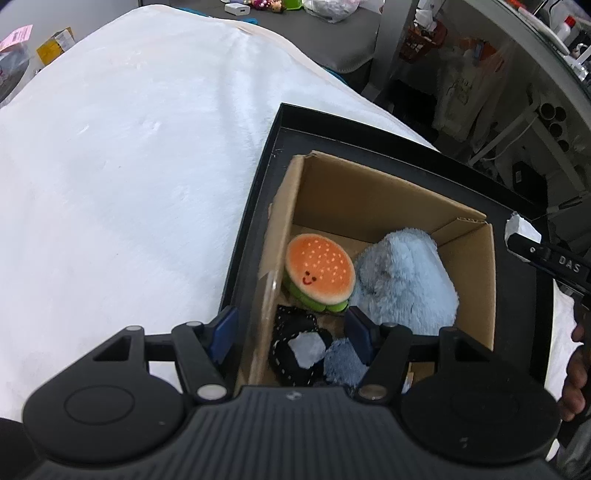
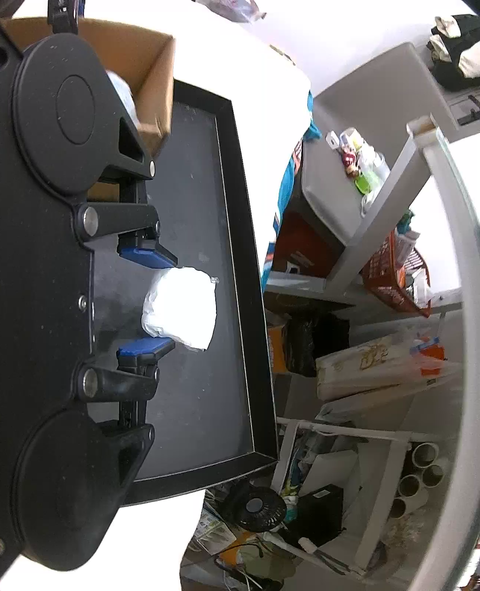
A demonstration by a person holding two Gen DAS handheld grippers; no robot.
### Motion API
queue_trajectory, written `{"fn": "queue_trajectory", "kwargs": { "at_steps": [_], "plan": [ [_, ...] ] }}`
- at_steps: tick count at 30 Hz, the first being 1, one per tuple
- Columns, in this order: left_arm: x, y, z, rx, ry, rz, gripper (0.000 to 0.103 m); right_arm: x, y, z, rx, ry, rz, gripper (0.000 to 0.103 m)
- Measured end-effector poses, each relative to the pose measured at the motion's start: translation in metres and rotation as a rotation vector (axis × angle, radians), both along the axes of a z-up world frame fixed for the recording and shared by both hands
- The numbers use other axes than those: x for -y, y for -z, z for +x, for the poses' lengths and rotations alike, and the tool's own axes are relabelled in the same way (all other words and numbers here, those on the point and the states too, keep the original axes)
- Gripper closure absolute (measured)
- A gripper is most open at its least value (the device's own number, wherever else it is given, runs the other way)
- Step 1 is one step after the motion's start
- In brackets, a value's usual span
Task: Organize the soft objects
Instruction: 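Carry the white bundle into the box and open the right gripper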
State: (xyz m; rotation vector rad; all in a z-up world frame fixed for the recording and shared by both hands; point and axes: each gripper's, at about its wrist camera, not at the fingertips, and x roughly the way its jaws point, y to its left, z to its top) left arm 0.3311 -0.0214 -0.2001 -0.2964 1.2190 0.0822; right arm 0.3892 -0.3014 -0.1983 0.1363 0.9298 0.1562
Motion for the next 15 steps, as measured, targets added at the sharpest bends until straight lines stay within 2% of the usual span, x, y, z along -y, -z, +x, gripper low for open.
{"fn": "queue_trajectory", "kwargs": {
  "at_steps": [15],
  "plan": [
    [-0.02,-0.006,-0.036,0.04,0.02,-0.077,0.044,-0.031,-0.057,-0.055,0.002,-0.057,-0.011,0.063]
  ]
}}
